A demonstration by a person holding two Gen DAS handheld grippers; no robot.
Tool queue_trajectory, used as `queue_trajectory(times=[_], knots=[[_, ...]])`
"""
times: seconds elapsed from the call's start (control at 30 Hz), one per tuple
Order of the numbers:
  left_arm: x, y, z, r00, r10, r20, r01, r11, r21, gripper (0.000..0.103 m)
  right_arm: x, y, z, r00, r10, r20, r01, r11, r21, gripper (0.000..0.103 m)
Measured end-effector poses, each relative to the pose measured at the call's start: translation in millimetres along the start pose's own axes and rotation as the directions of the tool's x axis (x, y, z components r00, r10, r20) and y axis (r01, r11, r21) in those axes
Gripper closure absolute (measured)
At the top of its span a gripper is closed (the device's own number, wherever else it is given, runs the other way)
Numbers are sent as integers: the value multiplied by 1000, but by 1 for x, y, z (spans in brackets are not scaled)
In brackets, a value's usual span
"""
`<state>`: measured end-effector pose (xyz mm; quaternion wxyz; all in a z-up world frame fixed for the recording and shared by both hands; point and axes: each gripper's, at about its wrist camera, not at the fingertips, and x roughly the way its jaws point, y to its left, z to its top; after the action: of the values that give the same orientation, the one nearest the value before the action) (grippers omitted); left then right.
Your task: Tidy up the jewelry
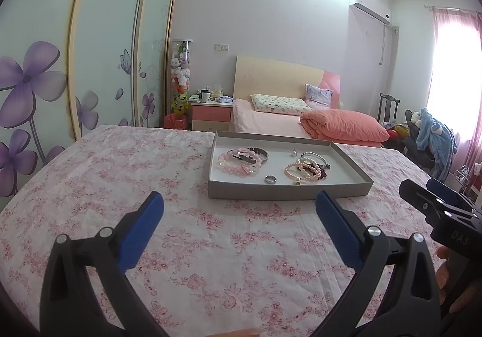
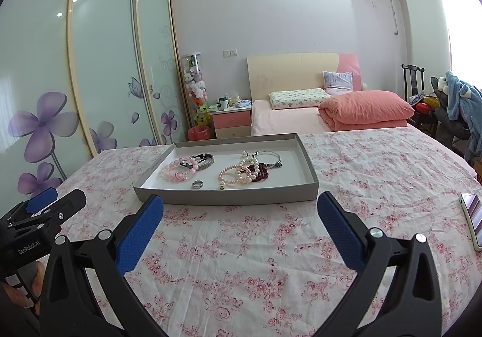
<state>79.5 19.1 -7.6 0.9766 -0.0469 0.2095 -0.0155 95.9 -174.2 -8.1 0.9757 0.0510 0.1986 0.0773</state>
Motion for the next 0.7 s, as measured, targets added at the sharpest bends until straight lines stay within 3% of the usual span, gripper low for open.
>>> queue_trajectory(times=[0.7], knots=[[2,-2,-1,1000,-8,-8,8,1000,3,4,0,1,-3,1000,3,-6,-3,1000,6,2]])
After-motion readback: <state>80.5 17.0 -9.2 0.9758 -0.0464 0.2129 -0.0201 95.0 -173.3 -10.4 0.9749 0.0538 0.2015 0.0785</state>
